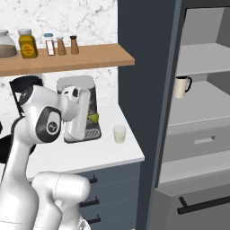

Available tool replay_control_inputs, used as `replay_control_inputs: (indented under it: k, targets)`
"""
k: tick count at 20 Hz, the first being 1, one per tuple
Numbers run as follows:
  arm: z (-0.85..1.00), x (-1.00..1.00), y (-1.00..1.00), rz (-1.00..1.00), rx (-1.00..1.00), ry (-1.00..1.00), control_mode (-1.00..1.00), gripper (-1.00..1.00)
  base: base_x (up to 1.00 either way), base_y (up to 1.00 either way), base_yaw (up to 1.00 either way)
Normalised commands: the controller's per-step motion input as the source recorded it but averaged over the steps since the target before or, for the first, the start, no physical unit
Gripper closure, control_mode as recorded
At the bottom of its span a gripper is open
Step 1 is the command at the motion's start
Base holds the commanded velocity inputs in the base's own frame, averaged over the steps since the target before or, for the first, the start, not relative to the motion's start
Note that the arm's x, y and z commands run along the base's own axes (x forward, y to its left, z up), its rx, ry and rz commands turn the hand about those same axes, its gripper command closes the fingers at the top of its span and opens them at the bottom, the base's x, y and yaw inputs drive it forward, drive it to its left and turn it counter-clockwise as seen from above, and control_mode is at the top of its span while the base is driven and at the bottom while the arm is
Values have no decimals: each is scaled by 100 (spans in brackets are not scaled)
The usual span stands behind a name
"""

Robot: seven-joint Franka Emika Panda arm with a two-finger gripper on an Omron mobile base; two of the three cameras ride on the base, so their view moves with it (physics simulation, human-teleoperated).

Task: Grab a lemon wedge from the fridge and one ice cube from the ice bowl, and put them in the glass of lemonade.

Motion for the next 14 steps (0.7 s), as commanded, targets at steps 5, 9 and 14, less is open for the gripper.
replay_control_inputs:
  k: [5,9,14]
  targets:
    - [0,-16,-1,25,-43,25,-100,100,0,0,0]
    - [0,0,0,23,-49,44,-100,100,0,0,0]
    - [-7,1,0,32,-52,44,-100,100,0,0,0]
